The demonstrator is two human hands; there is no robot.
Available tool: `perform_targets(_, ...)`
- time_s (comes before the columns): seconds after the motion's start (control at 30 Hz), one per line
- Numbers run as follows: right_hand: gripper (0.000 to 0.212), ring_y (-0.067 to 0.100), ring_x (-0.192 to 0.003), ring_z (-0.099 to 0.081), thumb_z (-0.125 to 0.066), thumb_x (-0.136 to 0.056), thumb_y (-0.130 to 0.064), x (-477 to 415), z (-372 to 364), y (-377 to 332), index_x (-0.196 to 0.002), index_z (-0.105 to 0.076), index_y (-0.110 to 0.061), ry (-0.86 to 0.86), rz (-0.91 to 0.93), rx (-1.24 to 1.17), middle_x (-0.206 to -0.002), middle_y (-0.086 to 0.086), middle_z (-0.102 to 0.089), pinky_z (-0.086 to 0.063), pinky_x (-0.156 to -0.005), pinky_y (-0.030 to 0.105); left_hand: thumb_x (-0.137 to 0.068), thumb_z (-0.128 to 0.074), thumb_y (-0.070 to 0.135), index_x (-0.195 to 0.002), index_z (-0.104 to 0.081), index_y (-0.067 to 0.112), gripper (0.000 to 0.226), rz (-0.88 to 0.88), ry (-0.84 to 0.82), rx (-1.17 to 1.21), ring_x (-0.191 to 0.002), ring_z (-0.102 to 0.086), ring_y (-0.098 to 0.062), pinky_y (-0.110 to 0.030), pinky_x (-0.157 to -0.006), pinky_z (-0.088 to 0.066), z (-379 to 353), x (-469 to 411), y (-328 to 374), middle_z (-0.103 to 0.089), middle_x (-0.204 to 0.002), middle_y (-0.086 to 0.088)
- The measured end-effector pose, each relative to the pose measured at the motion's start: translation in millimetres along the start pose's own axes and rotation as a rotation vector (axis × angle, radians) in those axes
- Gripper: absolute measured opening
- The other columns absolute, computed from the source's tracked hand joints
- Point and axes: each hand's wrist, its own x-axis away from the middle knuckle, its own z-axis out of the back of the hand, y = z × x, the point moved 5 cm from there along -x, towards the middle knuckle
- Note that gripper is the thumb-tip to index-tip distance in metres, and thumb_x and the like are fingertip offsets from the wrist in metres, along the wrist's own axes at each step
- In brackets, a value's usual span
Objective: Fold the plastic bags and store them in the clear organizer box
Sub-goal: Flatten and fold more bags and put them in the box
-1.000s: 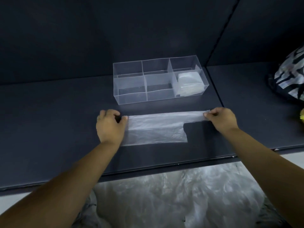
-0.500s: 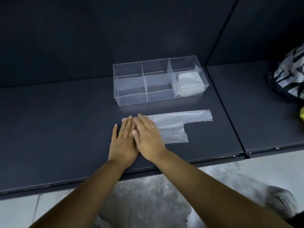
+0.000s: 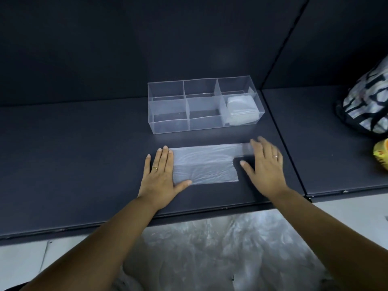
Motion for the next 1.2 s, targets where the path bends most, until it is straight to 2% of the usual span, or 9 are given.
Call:
perform_targets(0.13,0.028,0.025,-0.095,-0.052,-0.078,-0.075,-0.029,38,5,-22,-0.097,-0.065,-0.018,-0.048,0.204,-0.117,-0.105,0.001,-0.055,-0.034,-0.078,0.033,-0.082,-0.016,0.076,-0.151,0.002,0.011,0.097,-0.170,0.090,0.045,-0.146,0.013,-0.017,-0.040,-0.117,0.015,17,11,26,0.009,-0.159,-0.003)
perform_targets(0.47,0.012,0.024,-0.097,-0.049,-0.052,-0.095,-0.014,30,-2,-32,-0.087,-0.061,-0.014,-0.220,0.102,-0.127,-0.101,0.003,-0.053,-0.034,-0.083,0.031,-0.088,-0.044,0.065,-0.153,-0.012,0.015,0.088,-0.194,0.023,0.228,-0.147,-0.003,-0.012,-0.026,-0.117,0.009,10,6,68,-0.008,-0.161,0.002)
perform_targets(0.57,0.016,0.027,-0.095,-0.052,-0.051,-0.093,-0.007,33,12,-24,-0.081,-0.058,-0.014,-0.248,0.045,-0.288,-0.095,0.003,-0.051,-0.040,-0.087,0.035,-0.090,-0.056,0.050,-0.145,-0.037,0.014,0.068,-0.208,0.127,0.188,-0.141,-0.029,-0.012,-0.028,-0.118,-0.012,17,8,74,-0.034,-0.153,0.002)
perform_targets(0.67,0.014,0.023,-0.098,-0.053,-0.055,-0.092,-0.011,42,28,-15,-0.080,-0.055,-0.019,-0.247,0.033,-0.303,-0.097,-0.002,-0.049,-0.038,-0.089,0.032,-0.056,-0.089,0.010,-0.100,-0.072,0.013,0.047,-0.246,0.302,0.175,-0.099,-0.067,-0.015,-0.028,-0.090,-0.051,28,19,85,-0.070,-0.108,0.002)
perform_targets(0.73,0.016,0.016,-0.112,-0.044,-0.067,-0.085,-0.031,48,42,-16,-0.095,-0.056,-0.025,-0.149,0.073,-0.220,-0.111,-0.008,-0.046,-0.025,-0.092,0.026,-0.044,-0.087,0.000,-0.087,-0.074,0.014,0.047,-0.229,0.329,0.186,-0.083,-0.070,-0.016,-0.026,-0.078,-0.054,28,27,91,-0.073,-0.094,0.004)
perform_targets(0.83,0.078,0.008,-0.133,-0.024,-0.072,-0.068,-0.057,58,46,-39,-0.135,-0.041,-0.031,-0.192,0.271,-0.139,-0.141,-0.014,-0.035,-0.005,-0.106,0.023,-0.040,-0.085,0.000,-0.081,-0.074,0.015,0.045,-0.214,0.339,0.167,-0.073,-0.069,-0.018,-0.025,-0.071,-0.053,29,38,97,-0.072,-0.083,0.004)
perform_targets(0.93,0.077,0.010,-0.137,-0.028,-0.071,-0.076,-0.046,66,25,-64,-0.143,-0.037,-0.029,-0.243,0.417,-0.022,-0.145,-0.014,-0.039,-0.004,-0.112,0.028,-0.047,-0.085,0.005,-0.080,-0.074,0.017,0.037,-0.213,0.338,0.182,-0.070,-0.069,-0.016,-0.025,-0.072,-0.054,33,45,102,-0.072,-0.078,0.006)
perform_targets(1.07,0.028,0.021,-0.111,-0.059,-0.068,-0.085,-0.015,55,19,-51,-0.113,-0.070,-0.019,-0.118,0.171,-0.293,-0.112,-0.002,-0.069,-0.037,-0.102,0.033,-0.087,-0.062,0.019,-0.087,-0.066,0.021,0.005,-0.198,0.142,0.157,-0.086,-0.065,-0.014,-0.027,-0.085,-0.045,39,46,90,-0.069,-0.088,0.007)
perform_targets(1.2,0.017,0.001,-0.076,-0.061,-0.066,-0.088,-0.013,40,19,-23,-0.074,-0.069,-0.021,-0.227,-0.120,-0.664,-0.075,-0.019,-0.067,-0.047,-0.075,0.013,-0.094,-0.058,0.022,-0.068,-0.061,0.012,0.028,0.034,-0.045,0.761,-0.064,-0.050,-0.009,-0.023,-0.066,-0.041,41,47,38,-0.054,-0.062,0.008)
